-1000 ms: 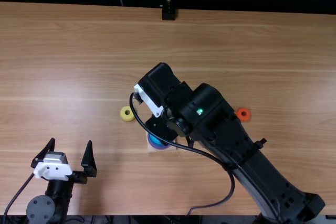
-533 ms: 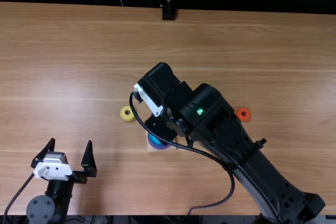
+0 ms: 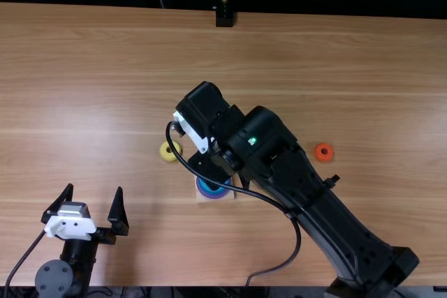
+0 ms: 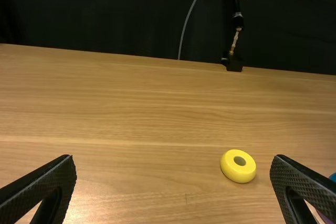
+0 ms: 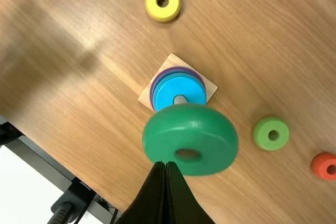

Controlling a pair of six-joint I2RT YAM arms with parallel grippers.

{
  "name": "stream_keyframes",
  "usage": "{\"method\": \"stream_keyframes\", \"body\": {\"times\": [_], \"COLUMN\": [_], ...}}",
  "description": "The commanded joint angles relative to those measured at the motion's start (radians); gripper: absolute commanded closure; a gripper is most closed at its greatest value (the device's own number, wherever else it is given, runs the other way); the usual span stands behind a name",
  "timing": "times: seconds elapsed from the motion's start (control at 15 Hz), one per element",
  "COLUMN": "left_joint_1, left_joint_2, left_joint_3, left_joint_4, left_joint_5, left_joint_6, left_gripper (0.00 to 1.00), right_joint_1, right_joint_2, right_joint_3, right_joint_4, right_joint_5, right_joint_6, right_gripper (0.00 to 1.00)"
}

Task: Build the Hanoi tower: stack the rings onto the peg from bottom to top in this color order: purple, dark blue, light blue, dark green, light green, yellow, orange.

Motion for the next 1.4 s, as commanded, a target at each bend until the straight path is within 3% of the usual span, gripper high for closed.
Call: {"method": "stream_keyframes", "body": {"times": [0.0, 0.53, 0.8, 1.07, 1.13, 1.2, 1.27, 1.33], "left_joint_1": [-0.001, -0.001, -0.001, -0.001, -0.001, -0.001, -0.001, -0.001], "left_joint_2": [-0.012, -0.012, -0.012, -0.012, -0.012, -0.012, -0.012, -0.012], "left_joint_3": [-0.019, -0.019, -0.019, -0.019, -0.019, -0.019, -0.019, -0.019], "left_joint_4": [-0.001, -0.001, -0.001, -0.001, -0.001, -0.001, -0.001, -0.001], "left_joint_5": [0.001, 0.0, 0.0, 0.001, 0.001, 0.0, 0.001, 0.001], "left_joint_6": [0.014, 0.014, 0.014, 0.014, 0.014, 0.014, 0.014, 0.014], "left_gripper": [0.0, 0.0, 0.0, 0.0, 0.0, 0.0, 0.0, 0.0], "right_joint_1": [-0.01, -0.015, -0.073, -0.081, -0.081, -0.081, -0.081, -0.081], "right_joint_2": [0.031, 0.07, 0.07, 0.07, 0.07, 0.07, 0.069, 0.069], "right_joint_3": [0.001, -0.006, -0.026, -0.015, -0.01, -0.01, -0.009, -0.01], "right_joint_4": [0.001, 0.045, 0.047, 0.049, 0.049, 0.058, 0.064, 0.068], "right_joint_5": [0.014, 0.012, 0.008, 0.008, 0.01, 0.012, 0.014, 0.014], "right_joint_6": [-0.003, -0.012, -0.014, -0.02, -0.018, -0.018, -0.014, -0.014], "right_gripper": [1.0, 1.0, 1.0, 1.0, 0.91, 0.61, 0.24, 0.07]}}
